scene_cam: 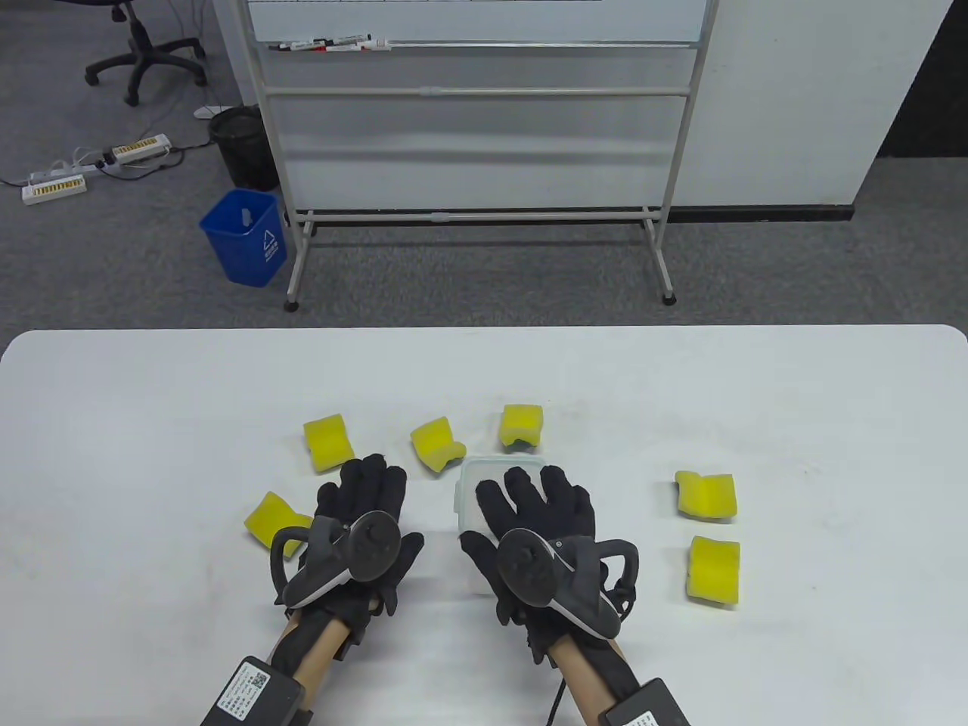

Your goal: Squeeze sponges into plastic airtight container

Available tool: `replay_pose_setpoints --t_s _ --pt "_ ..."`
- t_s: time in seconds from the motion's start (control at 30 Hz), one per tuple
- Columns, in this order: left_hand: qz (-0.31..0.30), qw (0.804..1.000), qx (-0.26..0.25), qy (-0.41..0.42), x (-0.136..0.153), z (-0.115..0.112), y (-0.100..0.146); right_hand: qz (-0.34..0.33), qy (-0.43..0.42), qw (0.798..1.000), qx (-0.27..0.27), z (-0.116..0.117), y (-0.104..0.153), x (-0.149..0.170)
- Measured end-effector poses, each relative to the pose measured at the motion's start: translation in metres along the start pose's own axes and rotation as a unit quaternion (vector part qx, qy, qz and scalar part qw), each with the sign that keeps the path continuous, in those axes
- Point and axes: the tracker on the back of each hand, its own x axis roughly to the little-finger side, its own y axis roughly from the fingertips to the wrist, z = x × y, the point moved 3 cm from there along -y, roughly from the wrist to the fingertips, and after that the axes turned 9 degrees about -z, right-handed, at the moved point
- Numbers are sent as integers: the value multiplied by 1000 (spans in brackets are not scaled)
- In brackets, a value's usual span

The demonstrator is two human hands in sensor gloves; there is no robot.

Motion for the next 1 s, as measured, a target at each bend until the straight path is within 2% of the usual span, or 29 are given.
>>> replay_pose_setpoints --t_s 0.2,0.33,0.37,0.4,0.43,0.53,0.57,0.63,0.73,0.8,0.83,0.9,0.93,0.97,1.0 --pt "-5 1000 -1 11 1 -3 -1 13 -15 1000 -18 -4 -3 1" --pt "-4 999 -16 32 3 -1 -1 24 -55 997 -47 -17 -9 10" --pt "-3 999 -22 37 3 -1 0 26 -67 997 -24 -24 -8 13" --pt "-2 998 -38 44 5 0 0 37 -82 994 65 -40 -5 21" --pt "1 998 -49 50 6 1 1 51 -90 990 95 -48 -5 27" --pt "7 993 -80 88 11 6 2 137 -126 976 114 -56 -9 60" --pt "11 989 -92 112 13 8 3 175 -138 971 86 -52 -12 74" --pt "13 981 -102 165 17 13 4 209 -150 966 6 -37 -17 96" --pt "23 958 -125 258 19 20 4 213 -191 958 -32 -12 -21 113" --pt "39 942 -111 315 19 24 -1 208 -216 951 -74 -2 -24 115" --pt "42 934 -106 338 17 25 -4 207 -210 952 -78 -1 -24 114" --pt "57 918 -68 386 11 25 -16 195 -150 964 -104 1 -24 106" --pt "65 917 -22 392 6 23 -23 194 -131 965 -120 3 -24 106" --pt "65 919 39 386 1 19 -31 194 -157 960 -126 7 -26 107" --pt "67 921 61 378 -1 17 -35 195 -171 957 -130 9 -26 108"
